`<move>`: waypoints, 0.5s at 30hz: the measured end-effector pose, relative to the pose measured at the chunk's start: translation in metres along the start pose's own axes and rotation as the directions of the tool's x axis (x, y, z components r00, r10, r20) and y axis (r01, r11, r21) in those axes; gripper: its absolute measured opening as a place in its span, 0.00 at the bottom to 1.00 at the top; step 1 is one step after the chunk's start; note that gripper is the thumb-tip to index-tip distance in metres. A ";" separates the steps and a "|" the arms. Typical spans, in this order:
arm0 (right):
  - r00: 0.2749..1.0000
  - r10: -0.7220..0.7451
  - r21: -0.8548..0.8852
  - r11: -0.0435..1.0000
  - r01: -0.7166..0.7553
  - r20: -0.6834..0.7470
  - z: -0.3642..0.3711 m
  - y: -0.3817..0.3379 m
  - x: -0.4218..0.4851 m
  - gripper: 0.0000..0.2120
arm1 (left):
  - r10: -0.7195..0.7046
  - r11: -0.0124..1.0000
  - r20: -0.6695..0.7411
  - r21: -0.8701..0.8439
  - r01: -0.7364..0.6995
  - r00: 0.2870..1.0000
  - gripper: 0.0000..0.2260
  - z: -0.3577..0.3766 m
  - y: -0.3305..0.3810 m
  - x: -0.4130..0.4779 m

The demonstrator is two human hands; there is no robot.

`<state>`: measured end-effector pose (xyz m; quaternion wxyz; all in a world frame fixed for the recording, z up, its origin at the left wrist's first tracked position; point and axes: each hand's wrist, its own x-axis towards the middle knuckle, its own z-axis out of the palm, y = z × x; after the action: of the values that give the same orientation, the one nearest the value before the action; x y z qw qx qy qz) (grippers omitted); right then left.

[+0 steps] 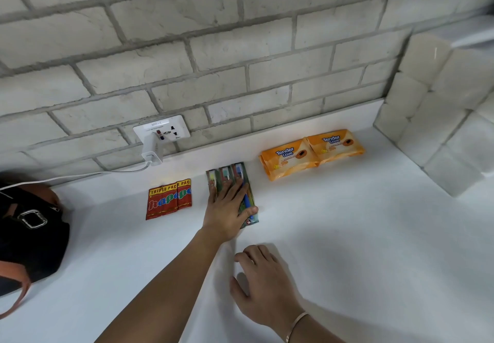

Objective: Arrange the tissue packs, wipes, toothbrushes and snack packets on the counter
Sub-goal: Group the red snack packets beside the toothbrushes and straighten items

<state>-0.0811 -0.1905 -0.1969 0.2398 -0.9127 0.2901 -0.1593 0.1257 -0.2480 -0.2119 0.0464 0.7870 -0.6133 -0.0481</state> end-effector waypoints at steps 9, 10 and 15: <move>0.997 0.019 0.007 1.000 -0.020 0.081 -0.004 0.002 0.002 0.24 | -0.015 0.999 0.049 0.031 0.013 0.999 0.48 -0.007 0.002 0.003; 0.994 0.018 0.016 1.000 -0.019 0.111 -0.007 0.003 0.002 0.25 | -0.022 0.999 0.068 0.030 0.020 0.997 0.47 -0.011 0.004 0.004; 0.994 0.021 0.197 0.979 -0.042 0.104 -0.007 0.010 0.000 0.24 | -0.052 0.998 0.190 0.036 0.046 0.980 0.39 -0.033 0.016 0.010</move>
<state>-0.0882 -0.2001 -0.1961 0.3469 -0.8862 0.2746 -0.1373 0.1175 -0.2608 -0.1772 -0.0261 0.7944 -0.5959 -0.1147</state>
